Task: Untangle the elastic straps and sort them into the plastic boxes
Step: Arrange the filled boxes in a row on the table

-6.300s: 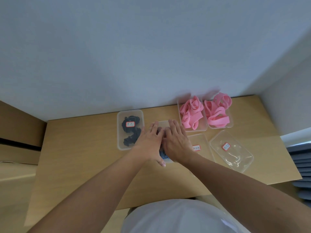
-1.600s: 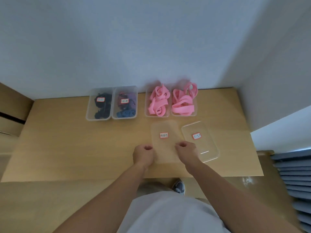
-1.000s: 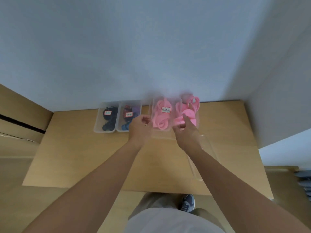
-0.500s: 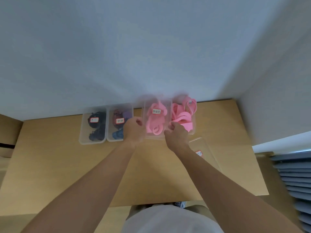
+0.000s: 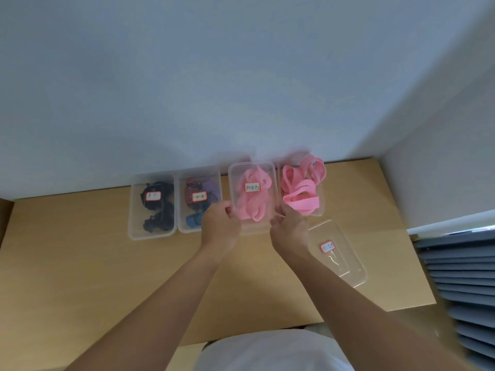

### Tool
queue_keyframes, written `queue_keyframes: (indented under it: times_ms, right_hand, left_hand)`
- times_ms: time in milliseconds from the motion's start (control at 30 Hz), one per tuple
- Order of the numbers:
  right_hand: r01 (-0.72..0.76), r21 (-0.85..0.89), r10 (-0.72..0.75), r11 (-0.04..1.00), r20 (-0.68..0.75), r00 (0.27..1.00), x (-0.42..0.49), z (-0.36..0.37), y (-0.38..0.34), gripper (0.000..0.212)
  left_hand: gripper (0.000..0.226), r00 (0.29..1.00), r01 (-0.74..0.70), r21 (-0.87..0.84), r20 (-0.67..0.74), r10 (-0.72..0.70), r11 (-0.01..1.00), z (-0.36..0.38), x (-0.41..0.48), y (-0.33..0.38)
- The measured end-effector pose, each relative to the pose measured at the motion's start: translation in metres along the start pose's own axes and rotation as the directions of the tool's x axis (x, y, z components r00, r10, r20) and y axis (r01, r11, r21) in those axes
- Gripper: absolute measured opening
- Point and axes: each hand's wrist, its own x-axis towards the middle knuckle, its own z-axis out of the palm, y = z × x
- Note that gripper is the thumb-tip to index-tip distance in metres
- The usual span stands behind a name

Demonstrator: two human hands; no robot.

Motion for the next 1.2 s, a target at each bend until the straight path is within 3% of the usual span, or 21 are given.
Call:
queue_keyframes:
  times_ms: [167, 367, 600, 767, 1000, 1200]
  right_hand:
    - [-0.003, 0.016, 0.003, 1.000, 0.006, 1.000, -0.007, 0.000, 0.005, 0.024]
    - [-0.008, 0.109, 0.013, 0.994, -0.049, 0.999, -0.004, 0.001, 0.000, 0.047]
    - [0.034, 0.029, -0.038, 0.999, 0.136, 0.990, 0.015, 0.003, -0.011, 0.074]
    - [0.117, -0.018, -0.114, 0.993, 0.141, 0.983, 0.016, 0.006, -0.009, 0.078]
    - [0.193, -0.065, -0.184, 0.979, 0.124, 0.975, 0.022, 0.015, -0.026, 0.068]
    - [0.256, -0.105, -0.242, 0.961, 0.126, 0.962, 0.038, 0.023, -0.034, 0.080]
  left_hand:
    - [0.027, 1.000, -0.007, 0.028, 0.023, 0.006, 1.000, -0.009, 0.001, -0.011]
    - [0.038, 0.996, -0.090, 0.065, -0.010, 0.091, 0.994, -0.010, 0.007, 0.002]
    - [0.042, 0.994, -0.100, 0.113, 0.055, 0.094, 0.989, -0.015, 0.027, 0.011]
    - [0.040, 0.991, -0.097, 0.066, 0.096, 0.090, 0.993, -0.013, 0.027, 0.006]
    - [0.039, 0.992, -0.110, 0.039, 0.067, 0.107, 0.993, -0.010, 0.032, 0.008]
    - [0.049, 0.995, -0.078, 0.071, 0.066, 0.073, 0.994, -0.008, 0.039, 0.011]
